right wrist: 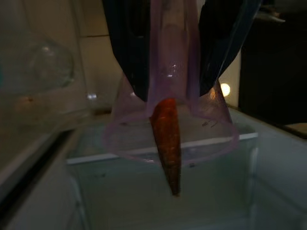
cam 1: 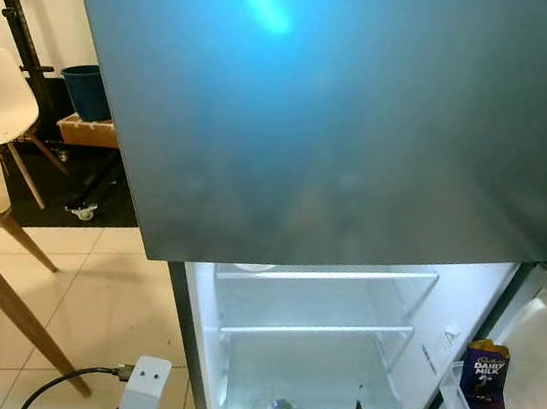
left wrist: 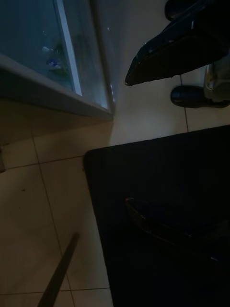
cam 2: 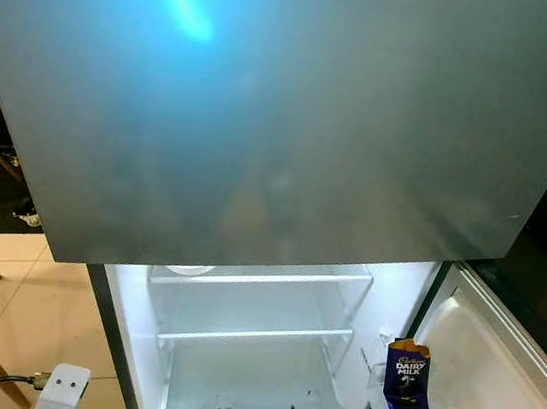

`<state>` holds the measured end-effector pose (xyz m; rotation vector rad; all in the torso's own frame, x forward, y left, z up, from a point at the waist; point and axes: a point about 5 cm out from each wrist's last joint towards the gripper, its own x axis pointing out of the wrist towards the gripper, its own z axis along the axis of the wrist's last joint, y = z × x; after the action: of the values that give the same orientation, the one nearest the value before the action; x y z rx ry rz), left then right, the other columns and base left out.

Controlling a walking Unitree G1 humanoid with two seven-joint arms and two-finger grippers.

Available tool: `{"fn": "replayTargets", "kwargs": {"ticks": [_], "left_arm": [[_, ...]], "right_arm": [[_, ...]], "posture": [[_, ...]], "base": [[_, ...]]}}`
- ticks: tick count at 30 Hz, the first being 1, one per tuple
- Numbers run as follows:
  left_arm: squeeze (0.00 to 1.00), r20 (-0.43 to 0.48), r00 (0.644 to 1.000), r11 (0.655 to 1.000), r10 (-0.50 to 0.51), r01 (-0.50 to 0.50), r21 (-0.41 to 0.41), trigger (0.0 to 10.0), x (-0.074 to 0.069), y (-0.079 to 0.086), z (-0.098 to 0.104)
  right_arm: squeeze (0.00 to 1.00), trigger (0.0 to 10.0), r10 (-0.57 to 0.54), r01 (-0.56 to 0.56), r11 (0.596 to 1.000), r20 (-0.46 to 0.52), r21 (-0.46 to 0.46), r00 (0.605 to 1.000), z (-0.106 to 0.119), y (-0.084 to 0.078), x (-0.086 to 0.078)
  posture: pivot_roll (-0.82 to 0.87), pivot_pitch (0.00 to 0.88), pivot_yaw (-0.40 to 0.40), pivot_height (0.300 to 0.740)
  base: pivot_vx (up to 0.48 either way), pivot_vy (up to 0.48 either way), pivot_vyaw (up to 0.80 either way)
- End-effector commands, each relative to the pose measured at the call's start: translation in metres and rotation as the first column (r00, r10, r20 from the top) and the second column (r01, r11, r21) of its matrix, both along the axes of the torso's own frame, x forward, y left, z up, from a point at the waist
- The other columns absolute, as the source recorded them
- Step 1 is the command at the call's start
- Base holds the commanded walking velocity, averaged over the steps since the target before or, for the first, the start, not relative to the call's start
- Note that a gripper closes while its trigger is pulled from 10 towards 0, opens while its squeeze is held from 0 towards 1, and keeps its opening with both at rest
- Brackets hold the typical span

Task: Restocking fridge

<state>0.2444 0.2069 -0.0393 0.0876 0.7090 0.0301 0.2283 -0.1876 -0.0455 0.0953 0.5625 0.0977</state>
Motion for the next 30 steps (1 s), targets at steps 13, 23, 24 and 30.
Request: {"fn": "replayTargets", "kwargs": {"ticks": [13, 23, 24, 30], "left_arm": [[0.0, -0.022, 0.999, 0.999, -0.035, 0.035, 0.009, 10.0, -0.006, 0.001, -0.004], [0.0, -0.02, 0.999, 1.0, -0.03, 0.03, 0.002, 10.0, -0.006, -0.001, -0.004], [0.0, -0.02, 0.999, 1.0, -0.029, 0.029, 0.001, 10.0, -0.006, -0.001, -0.004], [0.0, -0.018, 1.0, 1.0, -0.024, 0.024, 0.002, 10.0, -0.005, 0.0, -0.003]], "right_arm": [[0.0, 10.0, 0.166, -0.187, 0.962, 0.12, 0.198, 0.979, 0.014, 0.017, 0.01], [0.0, 10.0, 0.183, -0.198, 0.968, 0.107, 0.152, 0.977, 0.013, 0.013, 0.008], [0.0, 10.0, 0.19, -0.206, 0.966, 0.11, 0.157, 0.976, 0.013, 0.015, 0.008], [0.0, 10.0, 0.189, -0.205, 0.966, 0.112, 0.157, 0.976, 0.014, 0.018, 0.01]], "posture": [[-0.05, 0.086, 0.035, 0.74], [-0.05, 0.098, 0.032, 0.74], [-0.05, 0.102, 0.031, 0.74], [-0.04, 0.107, 0.029, 0.74]], "base": [[0.0, 0.0, 0.0], [0.0, 0.0, 0.0], [0.0, 0.0, 0.0], [0.0, 0.0, 0.0]]}}
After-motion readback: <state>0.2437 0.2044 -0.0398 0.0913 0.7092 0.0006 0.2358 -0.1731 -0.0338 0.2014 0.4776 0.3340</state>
